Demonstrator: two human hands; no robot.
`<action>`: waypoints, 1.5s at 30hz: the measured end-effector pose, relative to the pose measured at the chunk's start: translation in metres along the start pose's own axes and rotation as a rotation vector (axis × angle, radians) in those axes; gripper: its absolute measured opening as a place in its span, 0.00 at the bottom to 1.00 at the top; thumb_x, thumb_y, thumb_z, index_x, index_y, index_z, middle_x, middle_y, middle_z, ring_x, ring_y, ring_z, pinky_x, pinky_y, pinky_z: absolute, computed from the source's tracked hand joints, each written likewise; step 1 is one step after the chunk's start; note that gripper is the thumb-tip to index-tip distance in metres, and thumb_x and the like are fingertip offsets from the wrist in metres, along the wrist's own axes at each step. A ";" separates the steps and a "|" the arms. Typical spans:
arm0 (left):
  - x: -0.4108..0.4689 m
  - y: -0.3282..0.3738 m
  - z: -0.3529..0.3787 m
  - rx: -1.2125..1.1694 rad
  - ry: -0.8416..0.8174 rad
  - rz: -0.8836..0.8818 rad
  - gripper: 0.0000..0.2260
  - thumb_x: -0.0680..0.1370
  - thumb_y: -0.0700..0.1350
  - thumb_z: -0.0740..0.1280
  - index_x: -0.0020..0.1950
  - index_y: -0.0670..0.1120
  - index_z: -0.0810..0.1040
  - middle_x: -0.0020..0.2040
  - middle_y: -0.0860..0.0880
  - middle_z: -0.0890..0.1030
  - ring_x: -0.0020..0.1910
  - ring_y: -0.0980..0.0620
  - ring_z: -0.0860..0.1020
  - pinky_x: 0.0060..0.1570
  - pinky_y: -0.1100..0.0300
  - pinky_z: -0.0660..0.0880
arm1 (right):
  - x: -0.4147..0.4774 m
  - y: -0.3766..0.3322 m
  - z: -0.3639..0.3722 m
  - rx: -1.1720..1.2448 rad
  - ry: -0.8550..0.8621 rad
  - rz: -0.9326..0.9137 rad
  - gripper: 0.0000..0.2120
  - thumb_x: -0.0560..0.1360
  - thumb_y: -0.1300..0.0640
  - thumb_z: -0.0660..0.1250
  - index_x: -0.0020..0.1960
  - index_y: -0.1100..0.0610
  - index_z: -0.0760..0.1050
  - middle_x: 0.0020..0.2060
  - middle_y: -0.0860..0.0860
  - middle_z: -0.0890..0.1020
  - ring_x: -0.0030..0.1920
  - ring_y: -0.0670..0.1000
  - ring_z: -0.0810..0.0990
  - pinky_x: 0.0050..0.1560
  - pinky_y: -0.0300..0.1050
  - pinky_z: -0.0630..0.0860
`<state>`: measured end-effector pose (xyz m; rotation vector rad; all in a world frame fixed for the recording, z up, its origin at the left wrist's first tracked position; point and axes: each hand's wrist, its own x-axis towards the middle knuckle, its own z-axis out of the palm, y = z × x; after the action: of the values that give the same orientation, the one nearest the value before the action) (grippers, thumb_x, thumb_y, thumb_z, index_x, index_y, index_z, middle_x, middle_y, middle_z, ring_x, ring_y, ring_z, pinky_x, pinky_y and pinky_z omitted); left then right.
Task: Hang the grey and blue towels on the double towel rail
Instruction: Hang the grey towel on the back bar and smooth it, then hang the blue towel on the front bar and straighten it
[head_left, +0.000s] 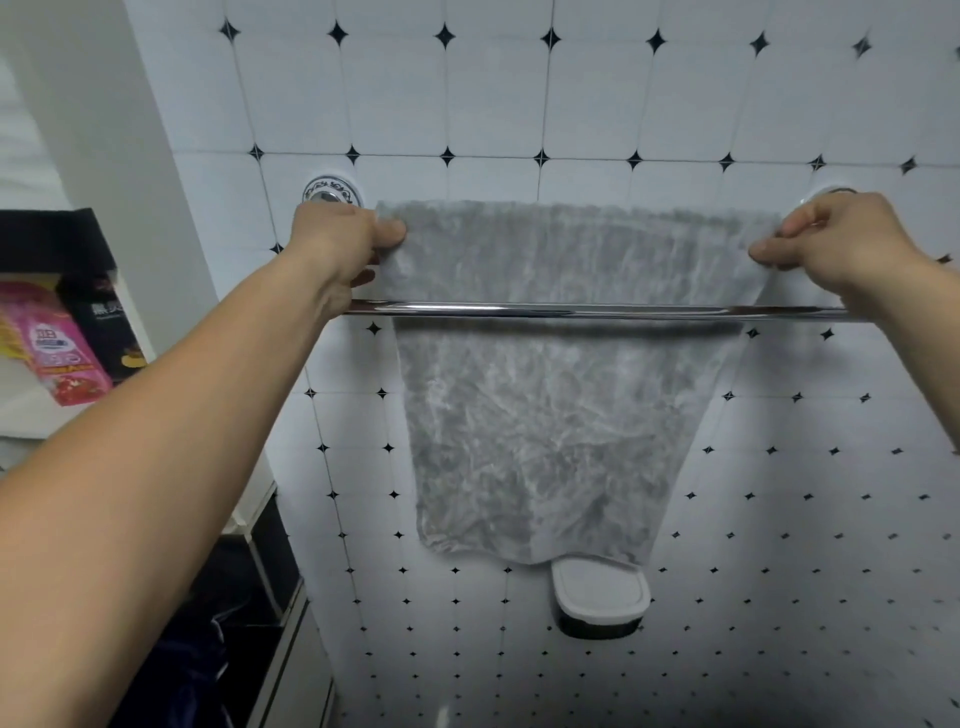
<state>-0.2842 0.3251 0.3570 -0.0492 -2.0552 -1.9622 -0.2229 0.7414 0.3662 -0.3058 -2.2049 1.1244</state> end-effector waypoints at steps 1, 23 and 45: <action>0.000 -0.001 0.000 -0.001 0.016 0.014 0.10 0.70 0.39 0.76 0.36 0.49 0.77 0.34 0.52 0.82 0.31 0.55 0.80 0.37 0.61 0.76 | 0.001 0.001 0.000 0.003 0.005 -0.003 0.17 0.67 0.64 0.77 0.36 0.52 0.70 0.32 0.51 0.76 0.20 0.36 0.75 0.26 0.26 0.71; -0.023 -0.016 -0.024 0.598 0.375 0.394 0.11 0.75 0.44 0.59 0.54 0.53 0.76 0.42 0.52 0.81 0.46 0.43 0.79 0.43 0.53 0.73 | -0.047 -0.053 0.081 -0.291 -0.035 -0.571 0.06 0.69 0.55 0.73 0.40 0.52 0.75 0.40 0.51 0.78 0.45 0.56 0.77 0.45 0.48 0.71; -0.127 -0.157 -0.194 0.671 0.158 0.175 0.10 0.73 0.44 0.65 0.51 0.57 0.72 0.37 0.55 0.80 0.41 0.49 0.80 0.45 0.51 0.77 | -0.231 -0.112 0.256 -0.130 -0.451 -0.623 0.08 0.70 0.50 0.71 0.39 0.47 0.72 0.38 0.43 0.76 0.41 0.48 0.74 0.41 0.44 0.68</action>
<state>-0.1619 0.1470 0.1789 0.0663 -2.3883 -1.0670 -0.1984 0.4018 0.2439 0.6066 -2.4932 0.7448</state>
